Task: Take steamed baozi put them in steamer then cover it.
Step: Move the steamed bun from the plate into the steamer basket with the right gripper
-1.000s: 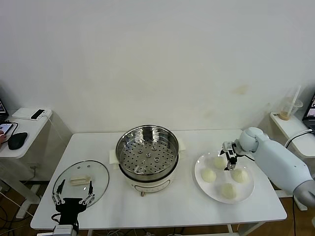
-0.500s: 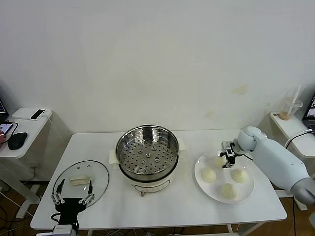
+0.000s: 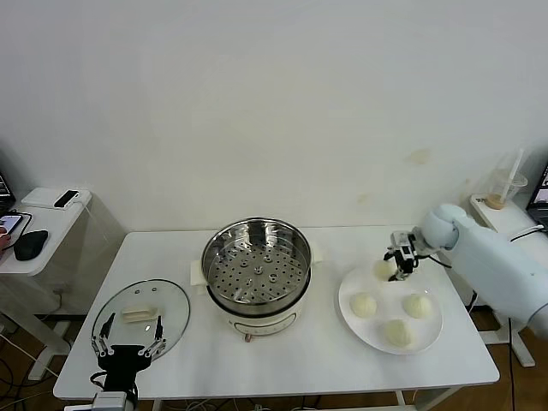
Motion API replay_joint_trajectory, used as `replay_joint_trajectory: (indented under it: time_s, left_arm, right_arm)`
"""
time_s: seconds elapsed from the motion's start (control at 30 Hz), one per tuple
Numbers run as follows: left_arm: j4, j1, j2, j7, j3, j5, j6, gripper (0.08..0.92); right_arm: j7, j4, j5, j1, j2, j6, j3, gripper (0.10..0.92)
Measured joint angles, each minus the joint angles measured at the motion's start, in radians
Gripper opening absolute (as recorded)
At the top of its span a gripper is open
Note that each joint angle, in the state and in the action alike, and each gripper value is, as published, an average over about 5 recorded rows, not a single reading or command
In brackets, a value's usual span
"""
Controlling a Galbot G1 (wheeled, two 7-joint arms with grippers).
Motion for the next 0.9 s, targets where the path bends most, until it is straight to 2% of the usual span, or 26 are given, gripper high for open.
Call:
replay_joint_trajectory:
  time_s: [0.27,0.63,0.9]
  left_arm:
    - [-0.001,0.01,0.011,0.005,-0.013,-0.027,0.01,0.823]
    - [-0.011,0.033,0.01,0.01,-0.033,-0.033,0.013,0.823]
    - [-0.023,0.035,0.003,0.01,-0.047,-0.027,0.013,0.823]
  right_arm:
    - [0.015,0.048,0.129,0.189,0.025,0.003,-0.12,0.594]
    - [0.062,0.063,0.276,0.382,0.171,0.049,-0.287,0.594]
    - [0.115,0.025,0.272,0.42,0.323,0.157,-0.404,0.588]
